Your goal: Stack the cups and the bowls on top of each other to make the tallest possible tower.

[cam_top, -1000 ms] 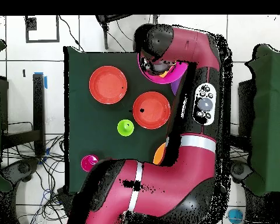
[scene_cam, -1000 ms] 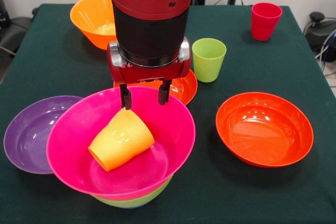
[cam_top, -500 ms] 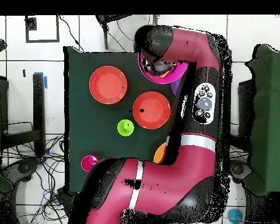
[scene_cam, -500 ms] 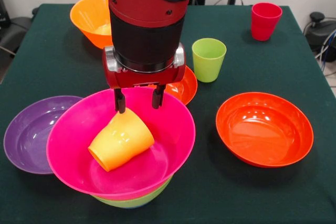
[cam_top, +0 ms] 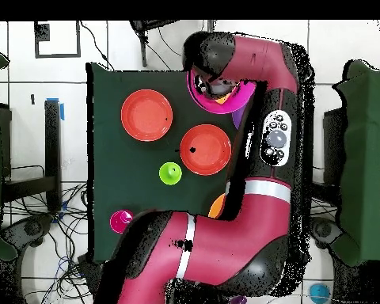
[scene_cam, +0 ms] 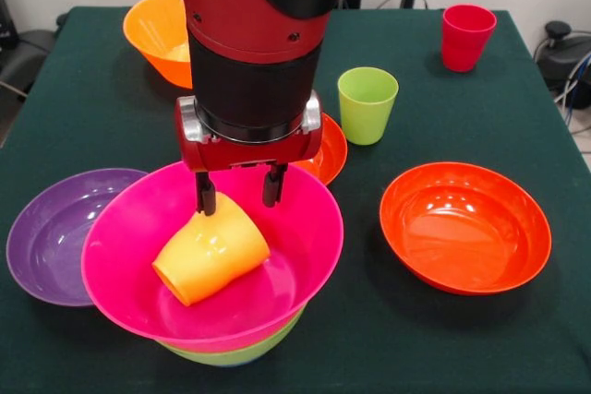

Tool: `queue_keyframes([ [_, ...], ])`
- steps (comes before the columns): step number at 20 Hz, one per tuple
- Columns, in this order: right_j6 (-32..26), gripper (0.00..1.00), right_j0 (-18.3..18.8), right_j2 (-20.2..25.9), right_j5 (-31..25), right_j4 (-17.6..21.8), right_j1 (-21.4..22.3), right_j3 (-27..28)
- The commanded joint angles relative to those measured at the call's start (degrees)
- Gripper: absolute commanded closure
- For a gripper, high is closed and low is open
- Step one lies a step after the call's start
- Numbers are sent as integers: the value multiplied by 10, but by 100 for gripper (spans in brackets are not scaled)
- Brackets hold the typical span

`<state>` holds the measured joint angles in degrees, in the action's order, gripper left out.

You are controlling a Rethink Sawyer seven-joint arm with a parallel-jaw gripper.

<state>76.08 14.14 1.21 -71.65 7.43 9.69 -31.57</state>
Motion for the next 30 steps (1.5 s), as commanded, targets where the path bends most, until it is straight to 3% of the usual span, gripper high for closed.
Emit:
queue_keyframes([
  [1,-205,0,17,58,8,41,-13,-6],
  [16,-218,0,29,60,17,47,-17,-1],
  [26,-190,0,30,49,54,49,11,-49],
  [27,-176,100,29,47,61,48,15,-59],
  [30,-160,100,23,40,67,51,23,-69],
])
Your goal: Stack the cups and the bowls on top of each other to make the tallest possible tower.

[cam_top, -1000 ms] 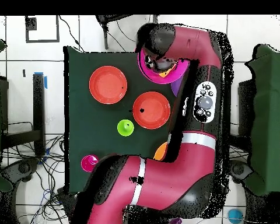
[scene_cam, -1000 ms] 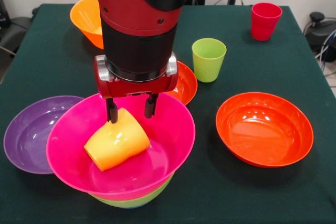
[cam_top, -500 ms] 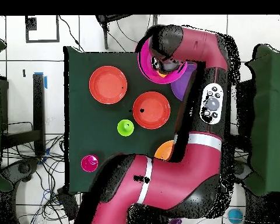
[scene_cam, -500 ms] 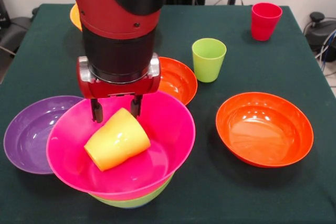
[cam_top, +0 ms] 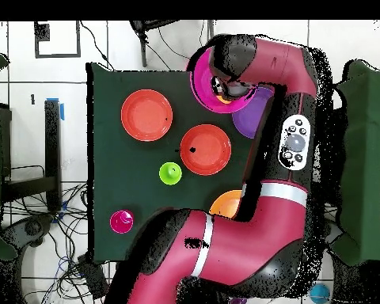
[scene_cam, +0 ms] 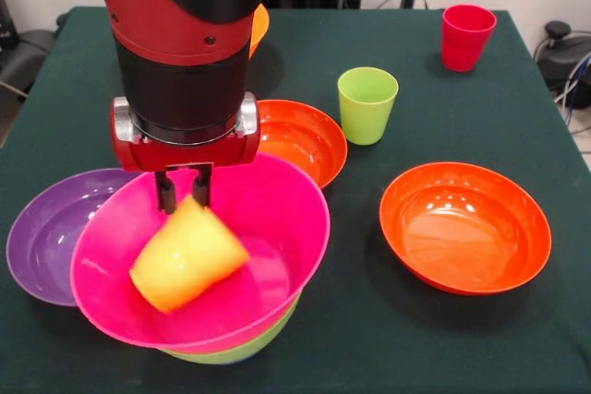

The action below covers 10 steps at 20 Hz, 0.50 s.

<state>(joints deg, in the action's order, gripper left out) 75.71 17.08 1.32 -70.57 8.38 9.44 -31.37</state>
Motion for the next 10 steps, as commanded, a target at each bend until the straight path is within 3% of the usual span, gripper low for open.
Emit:
queue_keyframes([
  [1,-154,100,-6,39,60,39,30,-79],
  [10,-140,100,-7,41,68,38,39,-97],
])
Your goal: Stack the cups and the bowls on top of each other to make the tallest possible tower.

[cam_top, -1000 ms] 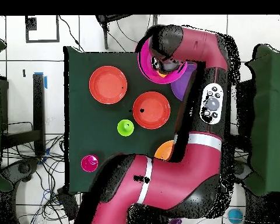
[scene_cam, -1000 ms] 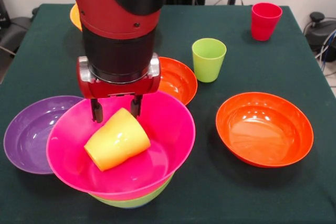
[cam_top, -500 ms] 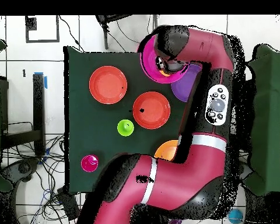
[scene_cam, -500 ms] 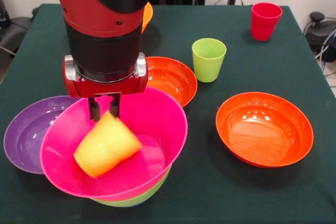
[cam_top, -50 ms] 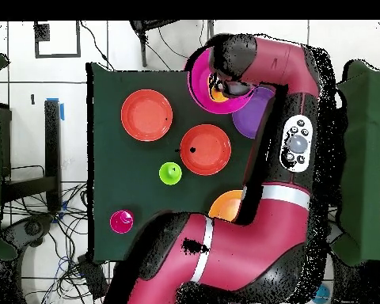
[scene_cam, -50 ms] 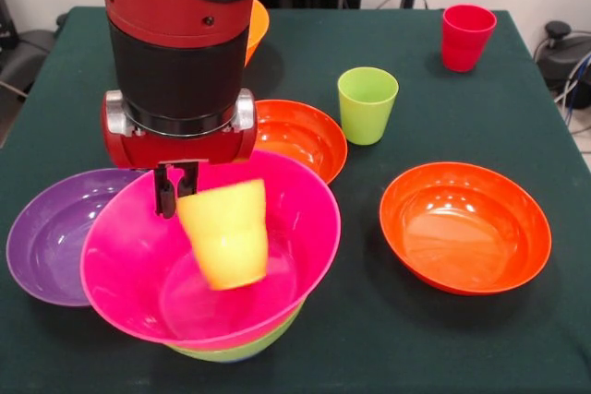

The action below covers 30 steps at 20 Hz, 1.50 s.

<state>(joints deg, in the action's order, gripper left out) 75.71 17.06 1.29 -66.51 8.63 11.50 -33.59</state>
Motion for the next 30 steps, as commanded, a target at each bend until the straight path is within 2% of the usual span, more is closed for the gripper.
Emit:
queue_keyframes([
  [1,-138,100,-6,41,28,36,20,-78],
  [5,-131,100,-8,41,26,36,23,-82],
  [7,-112,100,-12,34,7,35,27,-83],
  [15,-63,100,-39,4,-202,29,9,-4],
  [24,-13,100,-42,-10,-324,21,5,22],
  [27,-15,100,-37,-11,-329,18,13,14],
  [30,-19,100,-32,-11,-350,17,10,30],
])
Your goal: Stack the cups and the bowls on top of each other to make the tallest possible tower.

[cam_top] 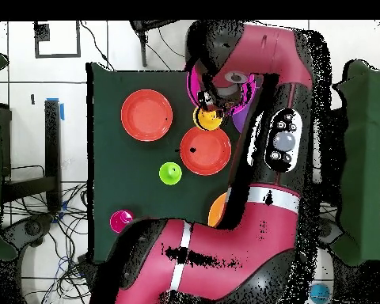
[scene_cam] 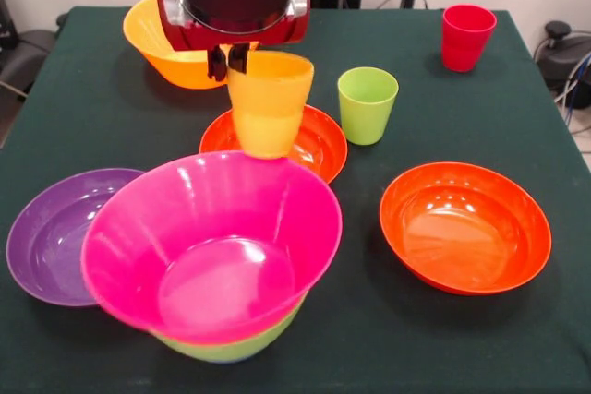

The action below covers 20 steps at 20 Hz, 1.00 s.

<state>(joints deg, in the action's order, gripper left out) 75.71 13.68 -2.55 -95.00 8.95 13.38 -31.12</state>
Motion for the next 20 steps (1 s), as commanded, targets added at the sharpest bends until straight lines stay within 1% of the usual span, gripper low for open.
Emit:
queue_keyframes([
  [1,-21,100,4,27,-67,13,-6,5],
  [3,-23,100,6,27,-76,12,-8,15],
  [4,-24,100,8,26,-76,11,-5,12],
  [6,-19,100,8,25,-66,5,10,-9],
  [10,-5,100,4,24,-58,-4,22,-28],
  [12,-4,100,4,24,-68,-5,20,-22],
  [14,-2,100,4,24,-90,-6,13,-5],
  [16,17,100,7,23,-120,-13,9,-1],
  [20,45,100,9,17,-148,-24,7,13],
])
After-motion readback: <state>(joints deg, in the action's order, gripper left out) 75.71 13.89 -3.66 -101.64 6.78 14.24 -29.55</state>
